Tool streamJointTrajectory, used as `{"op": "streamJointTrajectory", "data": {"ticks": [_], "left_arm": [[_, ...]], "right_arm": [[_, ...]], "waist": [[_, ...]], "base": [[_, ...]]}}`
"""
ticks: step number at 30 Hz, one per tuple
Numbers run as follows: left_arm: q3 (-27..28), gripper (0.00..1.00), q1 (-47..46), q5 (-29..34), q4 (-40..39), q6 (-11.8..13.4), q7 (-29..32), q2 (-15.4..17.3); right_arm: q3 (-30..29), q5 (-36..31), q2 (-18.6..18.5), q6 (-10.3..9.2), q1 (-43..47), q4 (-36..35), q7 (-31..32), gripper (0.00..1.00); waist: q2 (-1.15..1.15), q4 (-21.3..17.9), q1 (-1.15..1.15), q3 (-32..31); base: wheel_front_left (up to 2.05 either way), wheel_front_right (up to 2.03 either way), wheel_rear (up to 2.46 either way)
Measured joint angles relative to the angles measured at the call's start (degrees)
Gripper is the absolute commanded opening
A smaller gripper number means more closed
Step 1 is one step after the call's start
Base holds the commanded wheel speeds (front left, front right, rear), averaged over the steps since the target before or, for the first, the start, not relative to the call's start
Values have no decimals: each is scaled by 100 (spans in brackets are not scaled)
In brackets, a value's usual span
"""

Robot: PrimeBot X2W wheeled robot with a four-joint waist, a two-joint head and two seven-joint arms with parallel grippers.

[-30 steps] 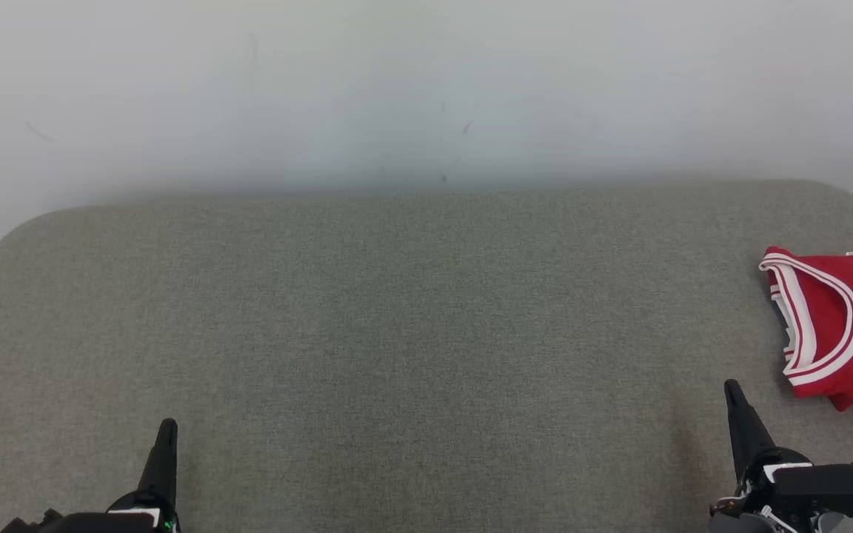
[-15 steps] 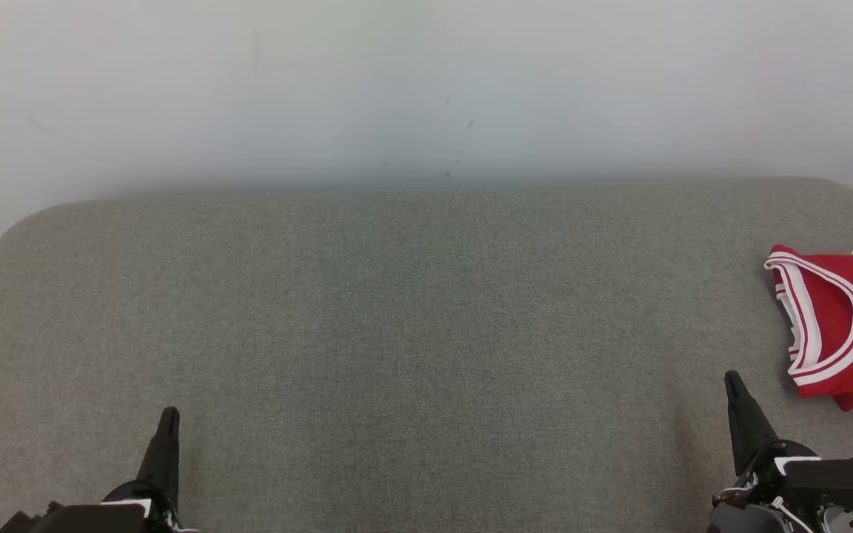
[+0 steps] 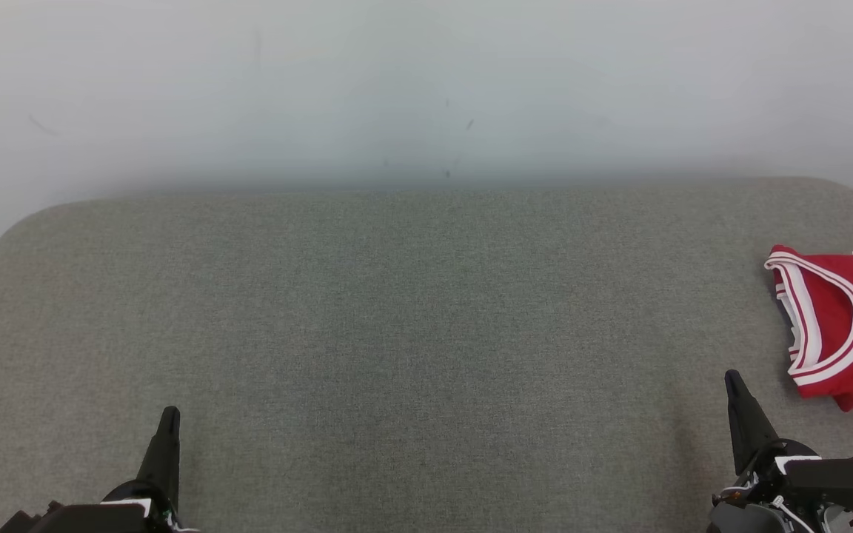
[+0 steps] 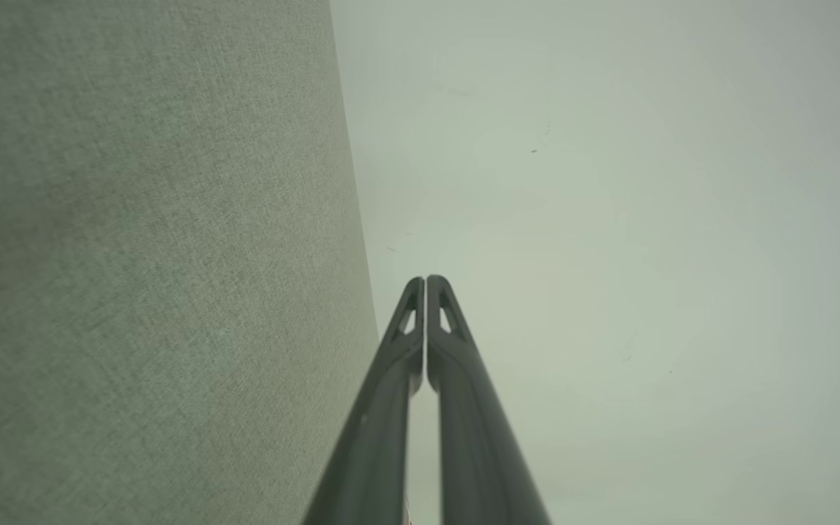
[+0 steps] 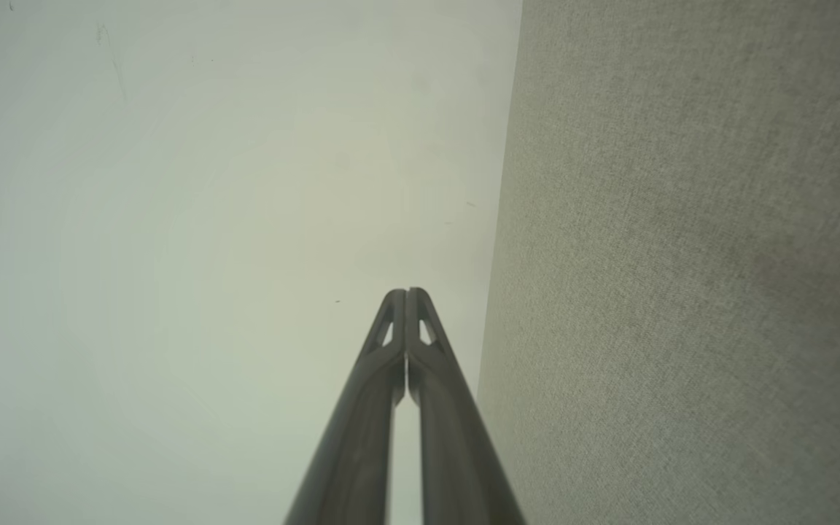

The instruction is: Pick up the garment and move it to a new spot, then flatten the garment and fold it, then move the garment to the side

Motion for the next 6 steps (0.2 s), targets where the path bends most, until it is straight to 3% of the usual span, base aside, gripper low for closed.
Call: {"op": "streamJointTrajectory", "data": {"ticks": [6], "left_arm": [[-1, 0, -1, 0, 0, 0, 0, 0]], "right_arm": [[0, 0, 0, 0, 0, -1, -1, 0]], "waist": [[0, 0, 0, 0]], "base": [[0, 0, 0]]}}
